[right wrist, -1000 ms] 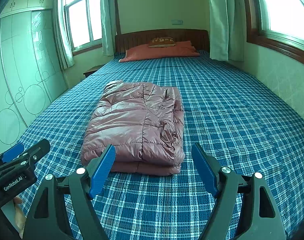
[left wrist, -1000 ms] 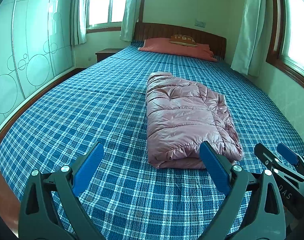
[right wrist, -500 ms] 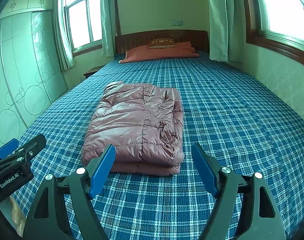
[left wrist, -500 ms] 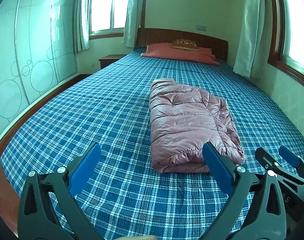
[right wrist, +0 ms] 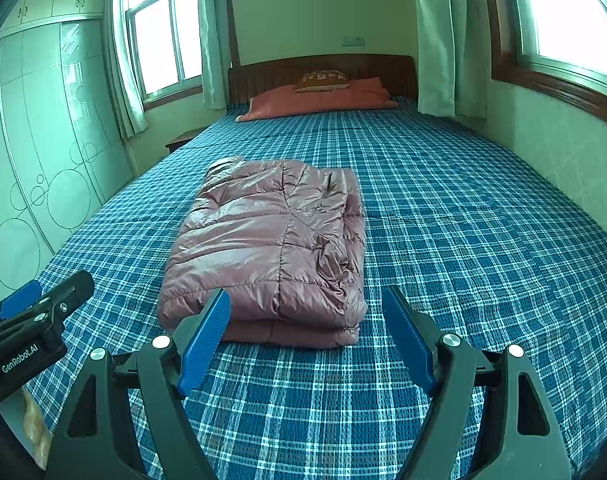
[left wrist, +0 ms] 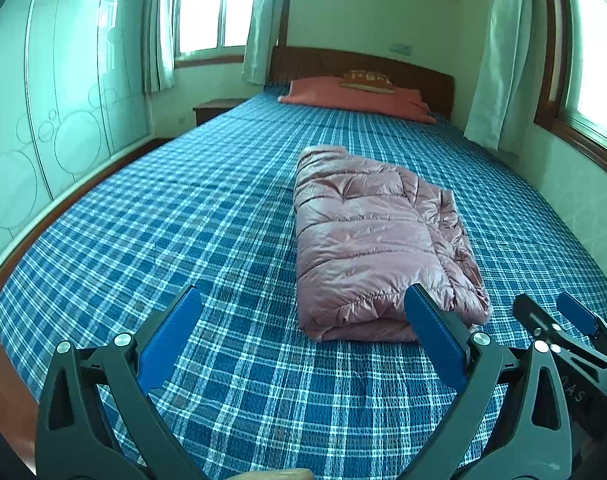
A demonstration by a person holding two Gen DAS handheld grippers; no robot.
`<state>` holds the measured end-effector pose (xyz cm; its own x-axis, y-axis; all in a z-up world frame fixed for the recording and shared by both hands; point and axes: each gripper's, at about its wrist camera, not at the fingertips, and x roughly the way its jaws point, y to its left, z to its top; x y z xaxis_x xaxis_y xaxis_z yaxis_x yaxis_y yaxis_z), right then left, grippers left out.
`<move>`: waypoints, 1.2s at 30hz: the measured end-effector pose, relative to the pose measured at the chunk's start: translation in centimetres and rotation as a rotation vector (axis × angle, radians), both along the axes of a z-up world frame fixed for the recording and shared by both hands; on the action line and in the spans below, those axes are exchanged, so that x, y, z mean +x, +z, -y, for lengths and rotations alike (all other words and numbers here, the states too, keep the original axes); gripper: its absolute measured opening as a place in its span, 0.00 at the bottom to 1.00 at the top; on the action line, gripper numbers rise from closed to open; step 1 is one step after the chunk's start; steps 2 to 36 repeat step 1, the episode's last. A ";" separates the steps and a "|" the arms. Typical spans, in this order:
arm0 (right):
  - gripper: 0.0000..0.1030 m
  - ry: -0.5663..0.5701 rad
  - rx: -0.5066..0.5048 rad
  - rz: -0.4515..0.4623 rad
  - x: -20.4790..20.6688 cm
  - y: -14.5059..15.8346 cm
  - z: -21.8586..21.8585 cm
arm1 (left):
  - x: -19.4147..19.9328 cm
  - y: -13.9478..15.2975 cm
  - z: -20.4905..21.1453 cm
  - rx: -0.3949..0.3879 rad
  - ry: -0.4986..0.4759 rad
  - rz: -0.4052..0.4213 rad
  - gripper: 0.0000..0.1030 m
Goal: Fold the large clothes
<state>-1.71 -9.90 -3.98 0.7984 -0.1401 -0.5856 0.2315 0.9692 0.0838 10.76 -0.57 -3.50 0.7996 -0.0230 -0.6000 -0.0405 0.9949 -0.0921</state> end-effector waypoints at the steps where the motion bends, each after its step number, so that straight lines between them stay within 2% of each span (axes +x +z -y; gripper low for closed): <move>1: 0.75 -0.006 0.004 -0.005 0.1 -0.2 0.4 | 0.2 -0.3 -0.1 -0.003 0.004 -0.005 0.98; 36: 0.75 -0.006 0.004 -0.005 0.1 -0.2 0.4 | 0.2 -0.3 -0.1 -0.003 0.004 -0.005 0.98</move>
